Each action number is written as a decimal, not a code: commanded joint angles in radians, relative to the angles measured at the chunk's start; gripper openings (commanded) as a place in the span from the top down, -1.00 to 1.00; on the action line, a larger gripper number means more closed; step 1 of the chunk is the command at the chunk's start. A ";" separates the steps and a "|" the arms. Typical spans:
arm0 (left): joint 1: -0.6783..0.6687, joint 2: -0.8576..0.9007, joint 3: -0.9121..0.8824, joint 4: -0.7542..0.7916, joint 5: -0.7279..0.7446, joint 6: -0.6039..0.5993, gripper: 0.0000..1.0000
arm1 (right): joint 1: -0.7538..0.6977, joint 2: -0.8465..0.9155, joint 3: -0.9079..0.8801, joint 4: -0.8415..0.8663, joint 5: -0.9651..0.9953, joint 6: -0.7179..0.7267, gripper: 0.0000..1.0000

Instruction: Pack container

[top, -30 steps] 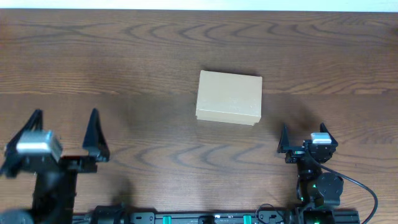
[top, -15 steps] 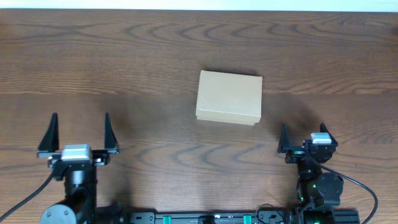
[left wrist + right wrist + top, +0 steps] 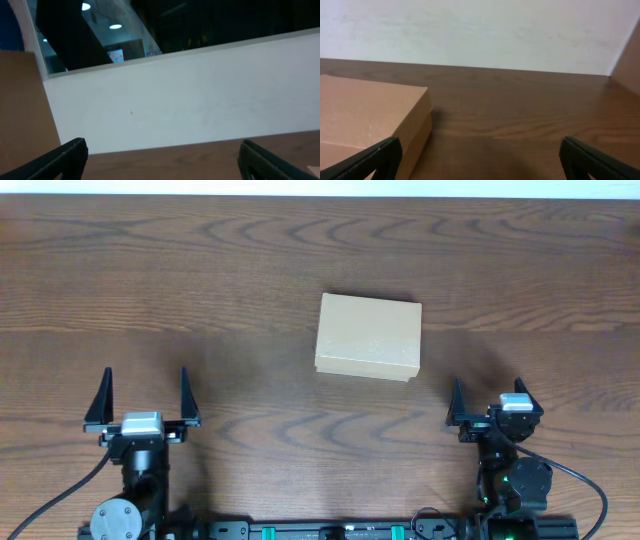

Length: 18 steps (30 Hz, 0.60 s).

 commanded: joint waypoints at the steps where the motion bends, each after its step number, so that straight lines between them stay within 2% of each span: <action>1: 0.007 -0.011 -0.042 0.038 -0.010 -0.012 -0.91 | 0.002 -0.006 -0.002 -0.005 0.007 0.005 -0.99; 18: 0.005 -0.011 -0.201 0.176 -0.003 -0.061 -0.90 | 0.002 -0.006 -0.002 -0.005 0.007 0.005 -0.99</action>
